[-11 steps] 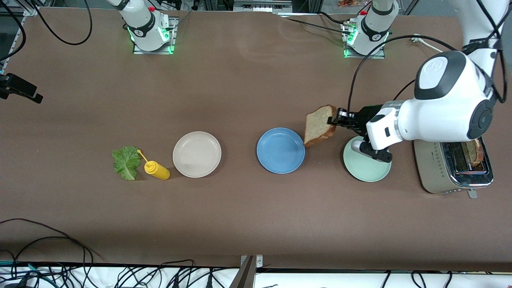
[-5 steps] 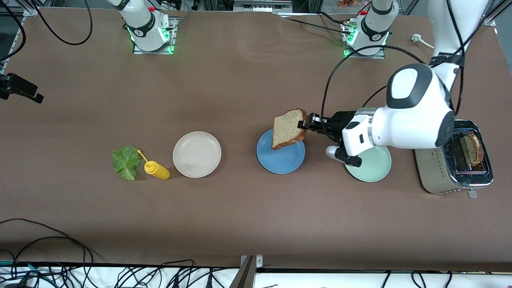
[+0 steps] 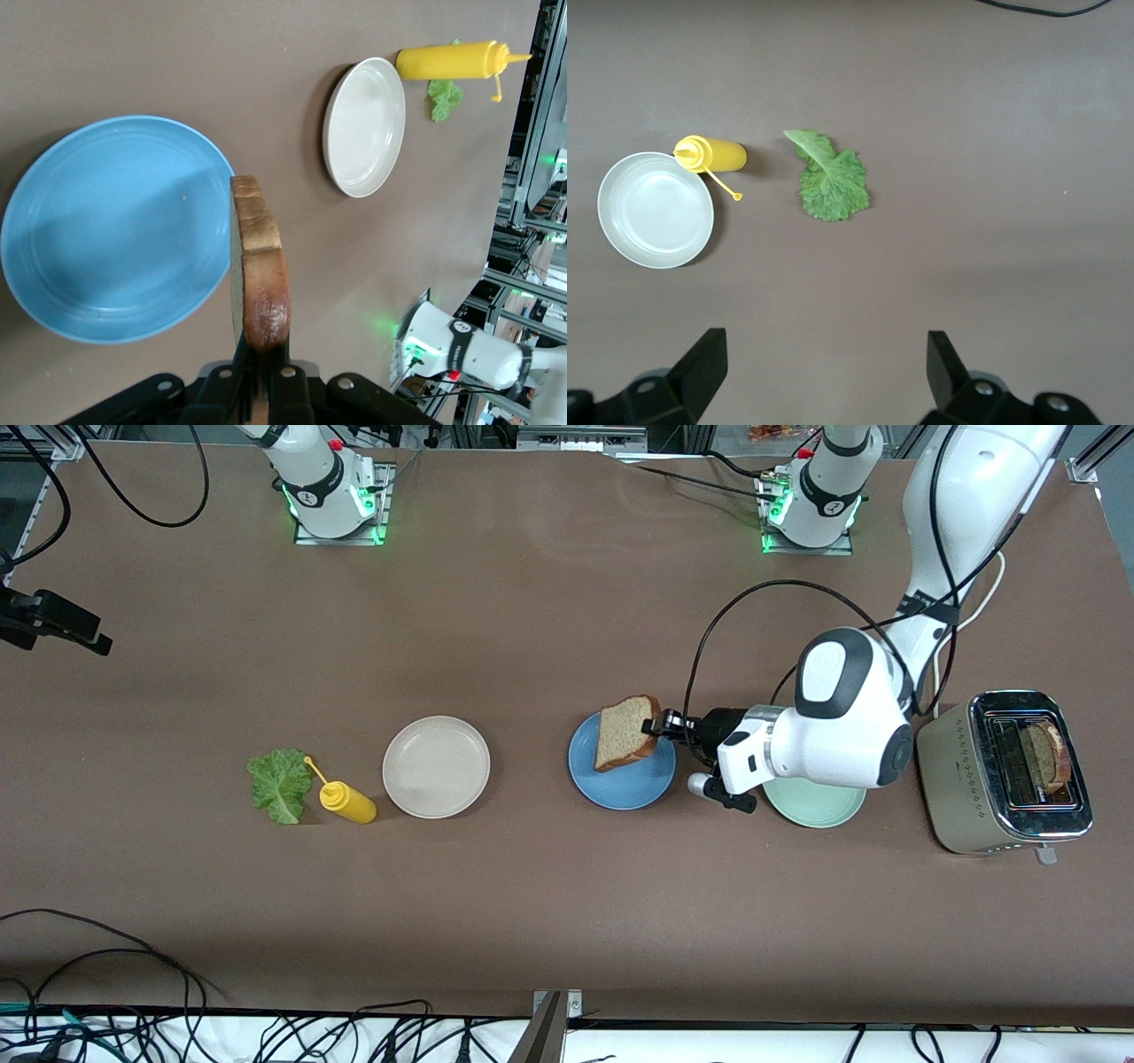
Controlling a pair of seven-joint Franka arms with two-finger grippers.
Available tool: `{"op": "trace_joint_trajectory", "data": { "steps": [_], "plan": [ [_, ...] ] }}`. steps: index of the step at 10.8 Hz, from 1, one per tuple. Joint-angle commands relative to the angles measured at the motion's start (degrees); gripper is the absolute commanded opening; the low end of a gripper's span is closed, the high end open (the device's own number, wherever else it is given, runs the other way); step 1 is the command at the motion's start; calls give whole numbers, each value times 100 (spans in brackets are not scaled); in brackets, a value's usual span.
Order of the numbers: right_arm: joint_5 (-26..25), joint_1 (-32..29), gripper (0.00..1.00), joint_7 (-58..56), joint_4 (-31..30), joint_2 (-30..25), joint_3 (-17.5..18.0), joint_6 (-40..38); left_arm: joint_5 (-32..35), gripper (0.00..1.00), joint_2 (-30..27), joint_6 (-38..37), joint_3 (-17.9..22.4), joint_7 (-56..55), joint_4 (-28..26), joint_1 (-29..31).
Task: Make sandwich in blue plate with both arms
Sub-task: 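Lay the bread flat on the blue plate and open the left gripper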
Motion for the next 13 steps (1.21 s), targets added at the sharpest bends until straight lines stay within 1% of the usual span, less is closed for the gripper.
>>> {"op": "trace_joint_trajectory", "data": {
  "steps": [1, 2, 4, 6, 7, 8, 11, 13],
  "plan": [
    [34, -4, 100, -59, 57, 79, -9, -92, -212, 0, 372, 728, -28, 707, -290, -9],
    [34, -4, 100, -68, 66, 105, 0, -84, -342, 0, 382, 1123, -37, 942, -553, -10],
    [42, -4, 100, -77, 66, 132, 0, -66, -1096, 0, 425, 1145, -28, 1968, -809, 60],
    [51, -4, 100, -86, 66, 167, 0, -75, -1178, 0, 426, 1145, -10, 2175, -898, 87],
    [51, -4, 100, -86, 66, 167, 0, -66, -1178, 64, 408, 1145, -2, 2175, -890, 113],
    [51, -4, 100, -86, 66, 167, 0, -66, -1135, 100, 391, 1127, -2, 2166, -890, 183],
    [51, -4, 100, -94, 66, 167, 0, -66, -1099, 100, 312, 1092, 7, 2131, -890, 298],
    [51, -4, 100, -94, 66, 176, 0, -66, -977, 100, 32, 821, 103, 2061, -855, 307]
  ]
}}
